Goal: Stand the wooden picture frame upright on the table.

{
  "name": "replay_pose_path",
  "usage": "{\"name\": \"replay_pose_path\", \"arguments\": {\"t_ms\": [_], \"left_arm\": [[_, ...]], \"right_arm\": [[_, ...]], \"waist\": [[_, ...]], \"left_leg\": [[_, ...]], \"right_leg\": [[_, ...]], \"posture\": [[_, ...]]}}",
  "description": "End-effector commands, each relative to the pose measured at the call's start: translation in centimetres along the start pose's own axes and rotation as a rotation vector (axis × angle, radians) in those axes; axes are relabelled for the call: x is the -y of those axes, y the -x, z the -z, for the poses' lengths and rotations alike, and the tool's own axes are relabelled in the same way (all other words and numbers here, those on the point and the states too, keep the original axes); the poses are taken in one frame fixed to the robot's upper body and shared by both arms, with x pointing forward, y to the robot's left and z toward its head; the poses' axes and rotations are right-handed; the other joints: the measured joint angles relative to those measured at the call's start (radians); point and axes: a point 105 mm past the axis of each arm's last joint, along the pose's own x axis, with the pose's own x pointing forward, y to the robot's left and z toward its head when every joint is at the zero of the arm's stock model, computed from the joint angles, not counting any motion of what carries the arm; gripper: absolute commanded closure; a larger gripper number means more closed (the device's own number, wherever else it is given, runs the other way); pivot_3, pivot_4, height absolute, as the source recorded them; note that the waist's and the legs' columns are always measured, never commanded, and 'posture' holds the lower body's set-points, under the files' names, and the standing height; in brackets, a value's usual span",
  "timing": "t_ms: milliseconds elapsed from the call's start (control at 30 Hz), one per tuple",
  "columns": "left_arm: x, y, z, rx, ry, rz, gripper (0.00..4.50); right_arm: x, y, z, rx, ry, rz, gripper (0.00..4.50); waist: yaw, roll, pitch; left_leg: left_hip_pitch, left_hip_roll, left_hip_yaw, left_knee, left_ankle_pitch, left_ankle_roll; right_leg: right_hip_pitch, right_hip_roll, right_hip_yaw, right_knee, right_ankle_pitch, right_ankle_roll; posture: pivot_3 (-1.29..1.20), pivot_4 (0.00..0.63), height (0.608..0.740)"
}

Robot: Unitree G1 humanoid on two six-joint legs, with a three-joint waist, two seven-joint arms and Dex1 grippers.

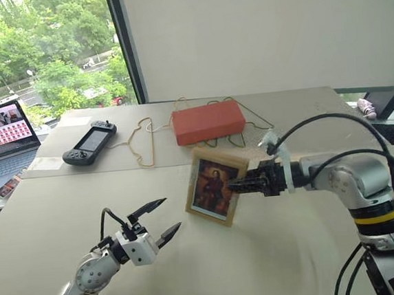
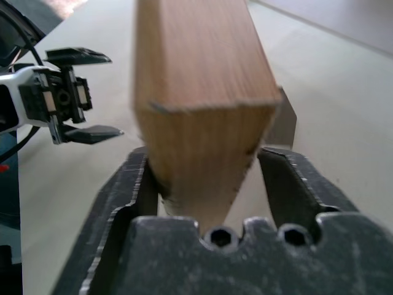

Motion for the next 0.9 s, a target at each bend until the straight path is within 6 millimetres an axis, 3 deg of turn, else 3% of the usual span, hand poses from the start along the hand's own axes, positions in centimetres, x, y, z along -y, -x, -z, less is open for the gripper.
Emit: {"name": "replay_pose_path", "arguments": {"t_ms": [33, 167, 300, 467, 533, 600, 733, 833, 900], "left_arm": [[-0.9, -0.1, -0.8, 0.034, -0.026, -0.026, 0.57], [-1.2, 0.0, -0.9, 0.038, -0.018, -0.032, 0.57], [-1.7, 0.5, -0.8, 0.015, 0.042, -0.05, 0.57], [-2.8, 1.3, 1.1, -0.155, 0.356, -0.208, 0.57], [-3.5, 1.5, 2.4, -0.259, 0.572, -0.361, 0.57], [-4.1, 1.8, 3.0, -0.319, 0.715, -0.496, 0.57], [-4.0, 1.5, 3.3, -0.386, 0.825, -0.612, 0.57], [-3.5, 0.9, 3.8, -0.413, 0.862, -0.634, 0.57], [-3.5, 0.9, 4.6, -0.445, 0.875, -0.666, 0.57]], "right_arm": [[-0.7, 1.4, -1.9, 0.071, 0.035, -0.007, 1.08], [-1.0, 3.0, -2.4, 0.096, 0.037, 0.01, 1.08], [-1.3, 6.1, -1.4, 0.071, 0.065, 0.066, 1.08], [-1.6, 8.5, 0.3, 0.067, 0.108, 0.205, 1.08], [-0.8, 8.5, 0.9, 0.142, 0.108, 0.355, 1.08], [1.3, 8.4, 2.1, 0.201, 0.124, 0.647, 1.08], [3.1, 9.3, 4.2, 0.357, 0.073, 1.144, 1.08], [3.0, 9.6, 6.0, 0.407, 0.072, 1.34, 1.08], [2.9, 9.0, 6.6, 0.442, 0.093, 1.356, 1.08]], "waist": [[0.0, 0.0, 0.0], [0.003, 0.0, 0.0], [0.005, 0.0, 0.0], [0.005, 0.0, 0.001], [0.002, 0.0, 0.001], [0.0, -0.001, 0.0], [0.001, -0.001, 0.0], [0.004, -0.001, 0.0], [0.004, -0.001, 0.0]], "left_leg": [[0.0, 0.0, 0.0, 0.0, 0.0, 0.0], [0.0, 0.0, 0.0, 0.0, 0.0, 0.0], [-0.001, 0.0, 0.0, 0.0, 0.0, 0.0], [-0.003, 0.0, 0.0, 0.0, -0.001, 0.002], [-0.002, 0.0, 0.0, 0.0, -0.001, 0.002], [-0.001, 0.002, -0.001, 0.0, -0.001, 0.002], [-0.001, 0.0, 0.0, 0.001, 0.0, 0.0], [-0.001, 0.0, 0.0, 0.0, 0.001, -0.001], [-0.001, -0.001, 0.0, 0.0, 0.001, -0.002]], "right_leg": [[0.0, 0.0, 0.0, 0.0, 0.0, 0.0], [0.0, 0.0, 0.0, -0.001, 0.0, 0.0], [0.0, 0.0, 0.0, -0.001, 0.0, 0.0], [0.0, -0.001, -0.001, -0.002, 0.0, 0.0], [0.001, 0.0, -0.001, -0.004, 0.0, 0.0], [0.003, 0.002, -0.001, -0.002, 0.0, 0.0], [0.0, 0.001, 0.001, 0.0, 0.0, 0.0], [0.0, 0.0, 0.001, 0.0, 0.0, 0.0], [0.0, 0.0, 0.001, 0.0, 0.0, 0.0]], "posture": [[0.0, 0.15, 0.74], [0.0, 0.15, 0.74], [0.0, 0.15, 0.74], [0.0, 0.15, 0.74], [0.0, 0.15, 0.74], [0.0, 0.15, 0.74], [0.0, 0.15, 0.74], [0.0, 0.15, 0.74], [0.0, 0.15, 0.74]]}}
